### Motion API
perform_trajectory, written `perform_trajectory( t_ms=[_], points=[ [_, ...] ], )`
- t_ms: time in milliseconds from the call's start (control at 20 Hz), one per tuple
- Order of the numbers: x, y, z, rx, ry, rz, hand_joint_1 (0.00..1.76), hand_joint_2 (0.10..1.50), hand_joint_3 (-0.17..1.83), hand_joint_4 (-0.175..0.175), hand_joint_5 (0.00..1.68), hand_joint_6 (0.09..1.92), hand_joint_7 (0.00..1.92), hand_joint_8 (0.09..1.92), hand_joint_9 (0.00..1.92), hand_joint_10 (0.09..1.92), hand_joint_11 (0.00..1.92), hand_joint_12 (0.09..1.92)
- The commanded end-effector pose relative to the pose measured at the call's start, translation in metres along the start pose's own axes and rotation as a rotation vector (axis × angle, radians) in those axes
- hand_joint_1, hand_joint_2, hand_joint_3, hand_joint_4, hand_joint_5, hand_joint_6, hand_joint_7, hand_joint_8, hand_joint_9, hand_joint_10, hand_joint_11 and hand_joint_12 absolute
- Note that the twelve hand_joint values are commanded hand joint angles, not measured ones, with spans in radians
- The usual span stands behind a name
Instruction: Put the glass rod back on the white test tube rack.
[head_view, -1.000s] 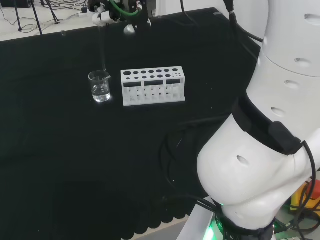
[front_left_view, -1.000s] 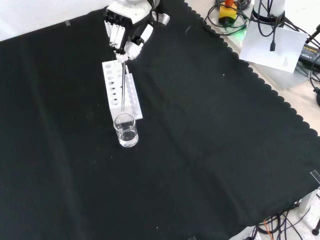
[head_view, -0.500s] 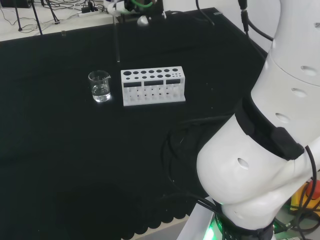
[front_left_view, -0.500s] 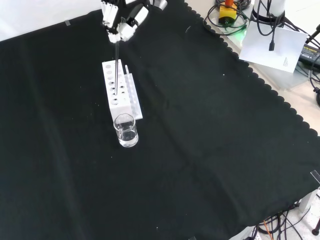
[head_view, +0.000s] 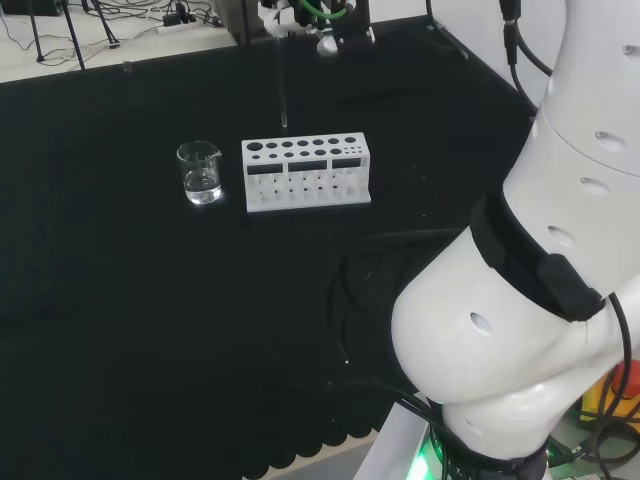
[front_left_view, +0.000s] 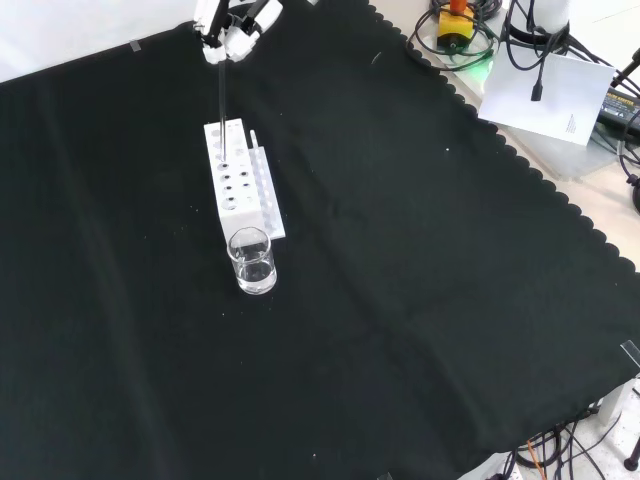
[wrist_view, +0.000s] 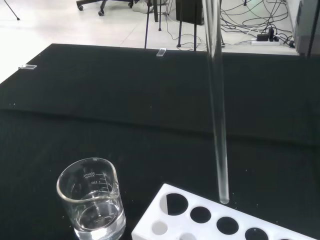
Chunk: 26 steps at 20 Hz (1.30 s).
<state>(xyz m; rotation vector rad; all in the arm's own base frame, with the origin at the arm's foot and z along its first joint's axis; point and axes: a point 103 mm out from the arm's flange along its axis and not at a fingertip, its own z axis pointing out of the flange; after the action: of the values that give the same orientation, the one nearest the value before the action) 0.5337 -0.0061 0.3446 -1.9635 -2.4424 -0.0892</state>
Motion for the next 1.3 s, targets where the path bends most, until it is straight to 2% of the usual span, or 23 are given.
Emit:
perform_trajectory(
  t_ms=[50,900,1300],
  points=[
    [0.003,0.005,0.005,0.003,0.006,-0.006,1.28,1.11,0.0,-0.175,1.05,0.59,0.98,1.33,1.59,1.05,1.61,0.77],
    [0.021,0.016,0.027,0.034,0.007,-0.043,1.28,1.11,0.0,-0.175,1.05,0.58,0.98,1.33,1.59,1.05,1.61,0.77],
    [0.013,0.02,0.033,0.038,0.012,-0.034,1.28,1.11,0.0,-0.175,1.05,0.58,0.98,1.33,1.59,1.05,1.61,0.78]
  ],
)
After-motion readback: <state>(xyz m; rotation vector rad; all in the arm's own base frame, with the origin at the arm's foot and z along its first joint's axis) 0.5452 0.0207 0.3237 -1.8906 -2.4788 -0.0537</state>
